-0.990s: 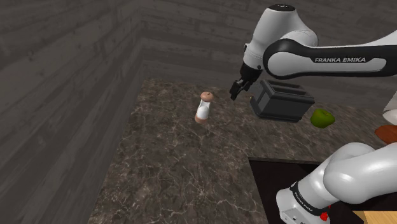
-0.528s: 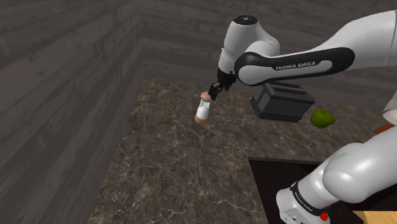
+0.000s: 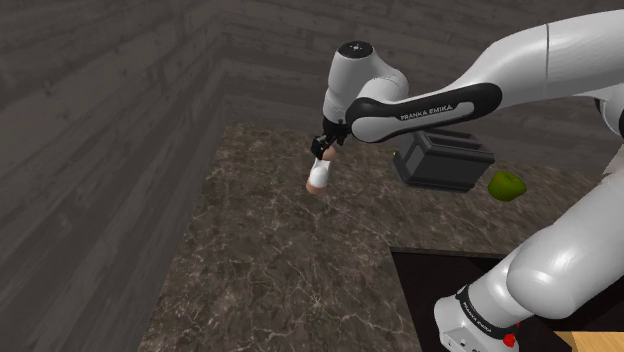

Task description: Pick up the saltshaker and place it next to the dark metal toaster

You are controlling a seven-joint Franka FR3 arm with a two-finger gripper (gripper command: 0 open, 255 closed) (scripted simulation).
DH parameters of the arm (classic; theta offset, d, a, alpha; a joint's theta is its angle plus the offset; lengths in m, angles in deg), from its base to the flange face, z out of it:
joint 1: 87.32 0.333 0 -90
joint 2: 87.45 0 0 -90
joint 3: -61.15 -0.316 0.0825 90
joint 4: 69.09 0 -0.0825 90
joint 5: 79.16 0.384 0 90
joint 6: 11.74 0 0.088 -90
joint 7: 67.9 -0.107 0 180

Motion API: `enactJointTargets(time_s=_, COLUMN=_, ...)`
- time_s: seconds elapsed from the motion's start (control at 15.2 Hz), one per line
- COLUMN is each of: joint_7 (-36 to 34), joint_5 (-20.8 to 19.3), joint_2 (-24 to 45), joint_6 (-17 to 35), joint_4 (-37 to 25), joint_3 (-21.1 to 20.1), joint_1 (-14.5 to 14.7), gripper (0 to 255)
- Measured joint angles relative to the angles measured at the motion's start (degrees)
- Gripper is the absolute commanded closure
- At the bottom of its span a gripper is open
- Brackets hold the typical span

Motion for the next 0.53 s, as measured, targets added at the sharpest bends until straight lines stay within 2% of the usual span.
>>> enactJointTargets(time_s=0.53, joint_7=-1.14, joint_5=-1.67, joint_2=2.19, joint_6=2.77, joint_4=0.80, joint_3=0.44, joint_1=-0.27, gripper=0)
